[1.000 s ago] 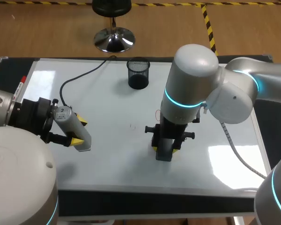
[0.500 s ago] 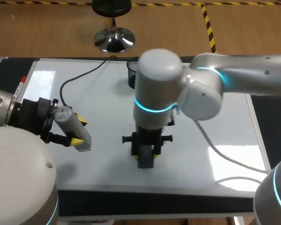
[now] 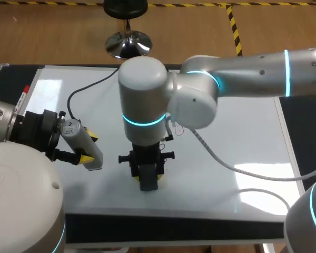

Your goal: Pick up the inspection probe, press it on each red-marked spot on the whiteboard one by one, put down the probe, pick up the eraser, and wipe off all the red marks.

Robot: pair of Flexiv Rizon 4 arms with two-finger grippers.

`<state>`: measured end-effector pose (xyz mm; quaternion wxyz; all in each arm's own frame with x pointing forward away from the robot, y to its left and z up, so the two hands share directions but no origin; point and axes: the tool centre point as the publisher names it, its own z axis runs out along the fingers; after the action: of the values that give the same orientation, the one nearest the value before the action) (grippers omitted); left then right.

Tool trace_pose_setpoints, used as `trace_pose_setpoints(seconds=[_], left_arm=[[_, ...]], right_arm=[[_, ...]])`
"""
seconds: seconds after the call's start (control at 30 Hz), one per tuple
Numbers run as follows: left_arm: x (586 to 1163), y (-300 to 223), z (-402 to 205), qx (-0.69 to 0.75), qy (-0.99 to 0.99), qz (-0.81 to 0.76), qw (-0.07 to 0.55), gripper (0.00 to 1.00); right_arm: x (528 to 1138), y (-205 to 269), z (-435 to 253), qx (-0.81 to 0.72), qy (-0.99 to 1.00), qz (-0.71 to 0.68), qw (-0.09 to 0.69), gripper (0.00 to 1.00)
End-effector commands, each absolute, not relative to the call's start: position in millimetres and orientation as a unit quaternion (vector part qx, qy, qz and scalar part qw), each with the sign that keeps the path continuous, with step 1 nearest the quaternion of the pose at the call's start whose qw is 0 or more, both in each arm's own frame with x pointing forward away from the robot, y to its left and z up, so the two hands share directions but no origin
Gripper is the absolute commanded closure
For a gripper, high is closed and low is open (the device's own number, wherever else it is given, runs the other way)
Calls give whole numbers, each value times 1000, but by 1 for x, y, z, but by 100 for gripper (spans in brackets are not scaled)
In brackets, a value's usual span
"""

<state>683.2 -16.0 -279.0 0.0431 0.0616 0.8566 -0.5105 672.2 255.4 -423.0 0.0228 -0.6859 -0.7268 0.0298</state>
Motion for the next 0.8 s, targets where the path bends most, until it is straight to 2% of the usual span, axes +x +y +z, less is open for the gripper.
trace_pose_setpoints(seconds=[0.03, 0.8], left_arm=[[682, -16, -278, 62, 856, -511, 46, 100], [682, -16, -278, 62, 856, -511, 46, 100]], right_arm=[[681, 253, -432, -688, -724, 38, 29, 100], [696, 209, -449, -717, -693, 57, 41, 100]])
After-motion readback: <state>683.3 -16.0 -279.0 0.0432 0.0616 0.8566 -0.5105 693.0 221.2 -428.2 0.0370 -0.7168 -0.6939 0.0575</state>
